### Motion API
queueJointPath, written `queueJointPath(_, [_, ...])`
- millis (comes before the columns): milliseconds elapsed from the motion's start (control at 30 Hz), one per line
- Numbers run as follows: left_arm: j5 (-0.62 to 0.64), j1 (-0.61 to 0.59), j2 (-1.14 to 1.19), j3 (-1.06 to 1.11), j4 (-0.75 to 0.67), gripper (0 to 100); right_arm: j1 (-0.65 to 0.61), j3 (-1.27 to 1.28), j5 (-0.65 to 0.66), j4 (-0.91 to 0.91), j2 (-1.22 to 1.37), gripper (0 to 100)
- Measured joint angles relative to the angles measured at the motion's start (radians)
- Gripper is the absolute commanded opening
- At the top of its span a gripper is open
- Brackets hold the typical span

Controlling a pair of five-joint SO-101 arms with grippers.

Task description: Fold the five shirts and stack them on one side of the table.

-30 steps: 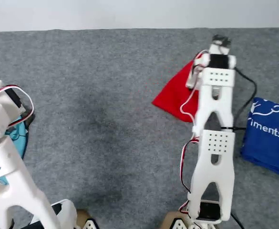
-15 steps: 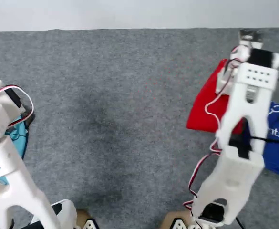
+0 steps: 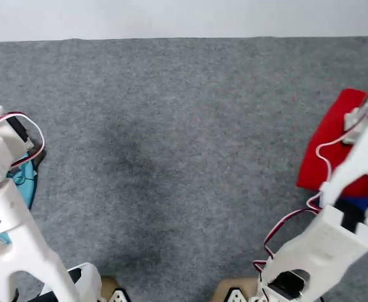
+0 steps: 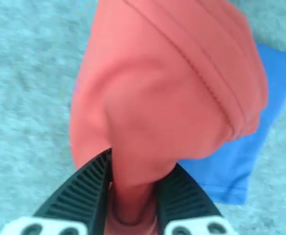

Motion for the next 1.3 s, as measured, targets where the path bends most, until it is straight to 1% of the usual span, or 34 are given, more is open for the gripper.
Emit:
queueJointPath(167, [0.000,0.000,0.000,0.000,0.000,0,0.069,0.000,0.052,0.000,0.003,0.9])
queueJointPath(400, [0.000,0.000,0.000,0.000,0.000,0,0.114,0.000,0.080,0.000,0.003,0.9])
queueJointPath(633, [0.000,0.000,0.000,0.000,0.000,0,0.169,0.000,0.135,0.000,0.014,0.9])
queueJointPath(833, [0.000,0.000,0.000,0.000,0.000,0,0.173,0.000,0.183,-0.003,0.152,1.0])
queueJointPath(1000, [0.000,0.000,0.000,0.000,0.000,0,0.175,0.000,0.190,-0.049,0.255,1.3])
queueJointPath(1167, [0.000,0.000,-0.023,0.002,0.000,0,0.175,-0.002,0.190,-0.094,0.265,1.3])
queueJointPath(1300, [0.000,0.000,-0.054,0.002,0.000,0,0.193,-0.074,0.190,-0.095,0.265,1.4])
